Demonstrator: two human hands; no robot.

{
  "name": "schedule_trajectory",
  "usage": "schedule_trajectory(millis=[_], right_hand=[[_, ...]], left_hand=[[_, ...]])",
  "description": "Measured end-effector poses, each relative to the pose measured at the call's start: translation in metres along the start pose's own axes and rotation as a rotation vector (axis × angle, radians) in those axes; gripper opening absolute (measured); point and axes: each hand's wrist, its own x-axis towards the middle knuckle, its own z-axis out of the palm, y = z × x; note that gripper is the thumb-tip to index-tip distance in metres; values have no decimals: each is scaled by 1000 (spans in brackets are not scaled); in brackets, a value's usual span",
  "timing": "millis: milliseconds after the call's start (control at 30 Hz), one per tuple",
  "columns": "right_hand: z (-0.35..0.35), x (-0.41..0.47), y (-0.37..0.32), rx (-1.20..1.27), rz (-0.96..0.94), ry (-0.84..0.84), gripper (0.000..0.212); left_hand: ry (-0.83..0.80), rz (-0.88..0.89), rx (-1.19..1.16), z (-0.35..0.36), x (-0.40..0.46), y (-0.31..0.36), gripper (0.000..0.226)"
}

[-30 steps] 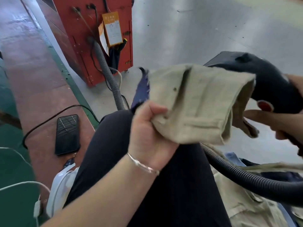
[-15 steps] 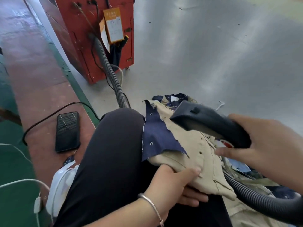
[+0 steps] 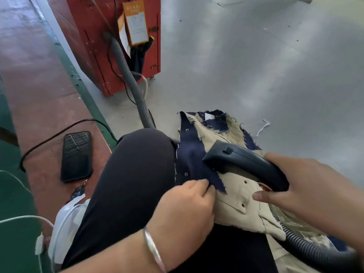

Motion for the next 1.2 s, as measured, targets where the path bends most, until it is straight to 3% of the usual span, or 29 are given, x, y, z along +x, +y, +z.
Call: schedule_trajectory(millis=[233, 467, 600, 700, 900, 1000, 1100, 1200], right_hand=[[-8, 11, -14, -183, 37, -13, 36], [-16, 92, -58, -190, -109, 8, 32], [-19, 130, -67, -94, -75, -16, 31], [-26, 137, -51, -20, -18, 103, 39], [-51, 84, 8, 281, -22, 151, 28], [-43, 36, 17, 188, -47, 103, 31], [-25, 4, 22, -20, -62, 97, 45], [-8, -6, 20, -94, -54, 83, 51]], left_hand=[[34, 61, -48, 21, -4, 8, 61], [9, 76, -55, 18, 7, 8, 45], [-14, 117, 7, 21, 9, 7, 30], [-31, 131, 41, 17, 14, 5, 24], [24, 234, 25, 16, 23, 30, 12], [64, 221, 63, 27, 24, 46, 19], [0, 164, 129, 39, 22, 59, 40], [-64, 134, 125, 45, 19, 67, 42]])
